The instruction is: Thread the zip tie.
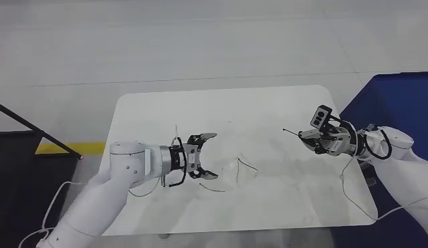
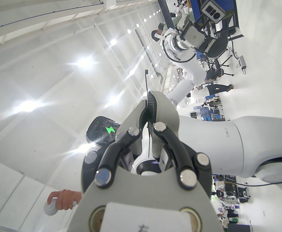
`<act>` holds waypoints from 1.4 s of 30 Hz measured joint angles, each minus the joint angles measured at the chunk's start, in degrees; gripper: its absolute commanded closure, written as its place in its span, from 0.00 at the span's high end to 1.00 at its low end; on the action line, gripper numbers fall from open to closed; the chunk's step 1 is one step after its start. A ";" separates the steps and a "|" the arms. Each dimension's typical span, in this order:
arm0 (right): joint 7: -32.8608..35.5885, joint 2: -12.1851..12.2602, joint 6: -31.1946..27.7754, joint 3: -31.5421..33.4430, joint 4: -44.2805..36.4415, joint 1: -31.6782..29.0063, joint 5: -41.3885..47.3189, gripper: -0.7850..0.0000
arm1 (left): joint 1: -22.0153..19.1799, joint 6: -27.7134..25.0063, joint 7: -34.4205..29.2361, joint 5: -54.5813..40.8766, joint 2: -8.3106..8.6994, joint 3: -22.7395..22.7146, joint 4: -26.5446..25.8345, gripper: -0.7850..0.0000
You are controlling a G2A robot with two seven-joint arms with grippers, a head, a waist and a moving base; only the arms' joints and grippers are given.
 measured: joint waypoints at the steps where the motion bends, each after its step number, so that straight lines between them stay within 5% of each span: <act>1: 0.00 0.00 0.00 0.00 0.00 0.00 0.00 0.00 | 0.02 -2.09 7.58 -4.26 -0.31 0.54 -2.13 1.00; 5: 0.00 0.00 0.00 0.00 0.00 0.00 0.00 0.00 | -0.98 -8.29 34.88 -16.81 -0.91 1.15 -9.43 1.00; 8: 0.00 0.00 0.00 0.00 0.00 0.00 0.00 0.00 | -1.92 -8.11 43.07 -18.10 -1.06 1.82 -11.52 1.00; 16: 0.00 0.00 0.00 0.00 0.00 0.00 0.00 0.00 | -1.70 -6.97 43.04 -16.94 -1.05 2.91 -10.85 1.00; 19: 0.00 0.00 0.00 0.00 0.00 0.00 0.00 0.00 | -3.54 -0.97 43.90 -11.60 -1.33 9.07 -7.07 1.00; 24: 0.00 0.00 0.00 0.00 0.00 0.00 0.00 0.00 | -10.87 -0.55 43.59 -8.19 -2.53 22.05 0.42 1.00; 35: 0.00 0.00 0.00 0.00 0.00 0.00 0.00 0.00 | -30.34 -5.38 48.40 -27.07 -6.13 45.06 11.60 1.00; 42: 0.00 0.00 0.00 0.00 0.00 0.00 0.00 0.00 | -29.61 -10.25 53.34 -28.06 -7.23 46.01 11.31 0.91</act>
